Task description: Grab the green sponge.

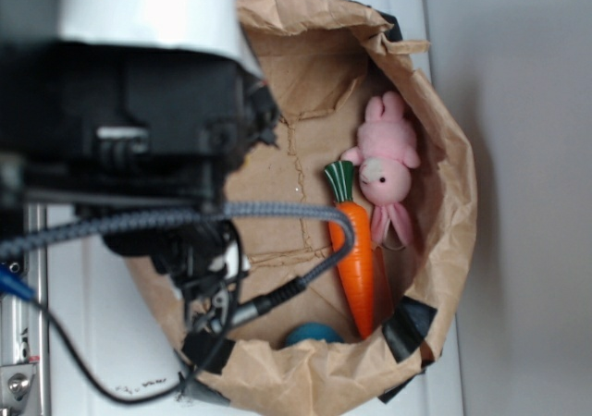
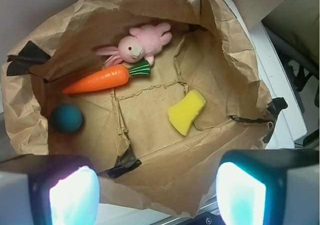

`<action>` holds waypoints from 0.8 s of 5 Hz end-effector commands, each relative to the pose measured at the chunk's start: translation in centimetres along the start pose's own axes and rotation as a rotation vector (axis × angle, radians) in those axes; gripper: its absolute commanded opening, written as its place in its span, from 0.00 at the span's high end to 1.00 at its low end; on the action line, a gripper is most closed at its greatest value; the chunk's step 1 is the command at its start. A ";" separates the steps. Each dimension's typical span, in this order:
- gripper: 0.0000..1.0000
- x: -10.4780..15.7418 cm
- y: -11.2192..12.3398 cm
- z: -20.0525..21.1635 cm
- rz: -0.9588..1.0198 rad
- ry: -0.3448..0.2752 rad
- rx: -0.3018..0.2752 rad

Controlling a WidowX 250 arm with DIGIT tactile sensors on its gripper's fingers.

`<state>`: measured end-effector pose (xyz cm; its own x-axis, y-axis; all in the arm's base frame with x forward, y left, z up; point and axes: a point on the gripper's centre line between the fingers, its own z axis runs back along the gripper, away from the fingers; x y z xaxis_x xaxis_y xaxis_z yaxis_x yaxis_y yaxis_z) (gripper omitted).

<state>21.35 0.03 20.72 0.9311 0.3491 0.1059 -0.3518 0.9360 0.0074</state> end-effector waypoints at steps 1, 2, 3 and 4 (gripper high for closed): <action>0.00 3.4 1.8 -3.6 0.070 -0.042 -0.051; 0.00 4.0 1.8 -6.4 0.107 0.026 -0.087; 0.00 4.9 2.5 -8.9 0.138 -0.005 -0.062; 0.00 4.6 3.1 -12.7 0.133 -0.065 -0.046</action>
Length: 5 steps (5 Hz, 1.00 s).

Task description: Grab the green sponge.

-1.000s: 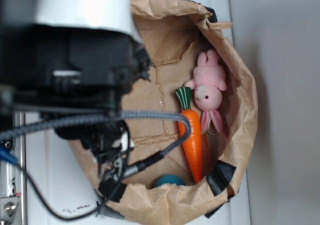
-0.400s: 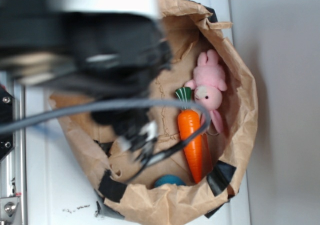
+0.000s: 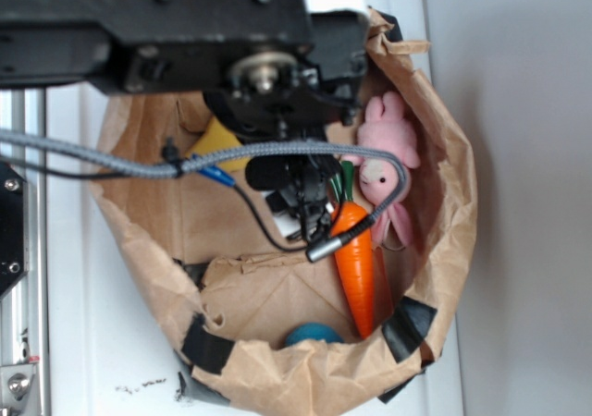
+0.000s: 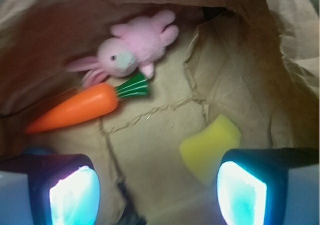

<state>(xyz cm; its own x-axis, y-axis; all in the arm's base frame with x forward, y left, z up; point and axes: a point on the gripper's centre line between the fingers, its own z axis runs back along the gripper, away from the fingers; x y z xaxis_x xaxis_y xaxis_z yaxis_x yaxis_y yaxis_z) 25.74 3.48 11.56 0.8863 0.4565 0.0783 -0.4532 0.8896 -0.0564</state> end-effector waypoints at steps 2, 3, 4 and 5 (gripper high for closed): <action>0.00 2.0 1.9 -7.1 0.025 -0.139 0.000; 0.00 1.8 2.0 -9.1 0.035 -0.167 0.048; 1.00 1.8 1.6 -9.0 0.045 -0.183 0.043; 1.00 1.2 2.0 -7.5 0.022 -0.160 0.017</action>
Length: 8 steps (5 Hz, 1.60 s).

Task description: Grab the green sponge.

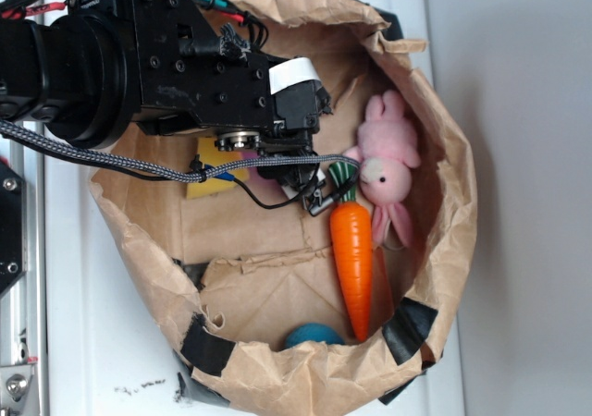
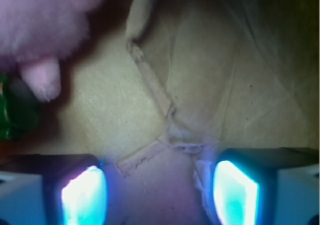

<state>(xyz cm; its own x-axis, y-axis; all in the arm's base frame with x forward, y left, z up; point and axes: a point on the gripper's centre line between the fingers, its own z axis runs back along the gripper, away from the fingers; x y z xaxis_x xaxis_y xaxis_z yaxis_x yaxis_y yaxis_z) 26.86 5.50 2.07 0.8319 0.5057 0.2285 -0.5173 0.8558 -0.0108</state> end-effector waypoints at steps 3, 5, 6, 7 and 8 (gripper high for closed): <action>0.00 0.2 2.3 9.8 0.089 0.050 -0.130; 0.00 -0.9 3.1 6.8 0.100 0.013 -0.086; 0.00 -0.7 2.3 5.0 0.103 0.004 -0.047; 0.00 -0.9 1.6 3.3 0.090 -0.015 -0.015; 0.00 -1.4 0.8 1.6 0.056 -0.036 -0.012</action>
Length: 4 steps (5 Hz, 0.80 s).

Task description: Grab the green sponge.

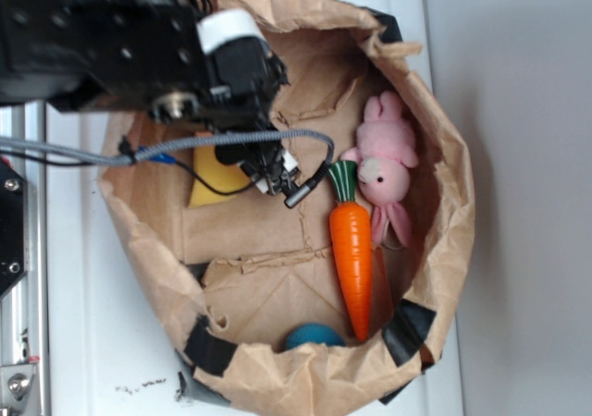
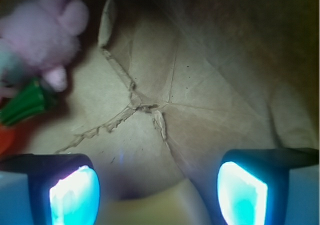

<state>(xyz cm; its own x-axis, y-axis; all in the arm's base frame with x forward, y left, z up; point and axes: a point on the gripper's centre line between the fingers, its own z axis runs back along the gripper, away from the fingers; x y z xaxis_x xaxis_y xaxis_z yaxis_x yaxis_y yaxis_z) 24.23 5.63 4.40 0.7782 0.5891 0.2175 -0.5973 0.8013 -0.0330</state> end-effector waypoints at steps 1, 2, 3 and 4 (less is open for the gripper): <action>0.00 -0.2 -1.6 -2.1 -0.055 -0.084 -0.030; 0.24 -0.1 -1.5 -2.4 -0.046 -0.092 -0.044; 1.00 0.0 -1.2 -1.4 -0.033 -0.073 -0.063; 0.63 0.0 -1.2 -0.1 -0.036 -0.058 -0.077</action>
<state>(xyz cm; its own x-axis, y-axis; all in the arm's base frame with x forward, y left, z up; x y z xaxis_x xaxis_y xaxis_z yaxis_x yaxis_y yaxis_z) 24.02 3.30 3.25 0.8067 0.5469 0.2240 -0.5446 0.8351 -0.0776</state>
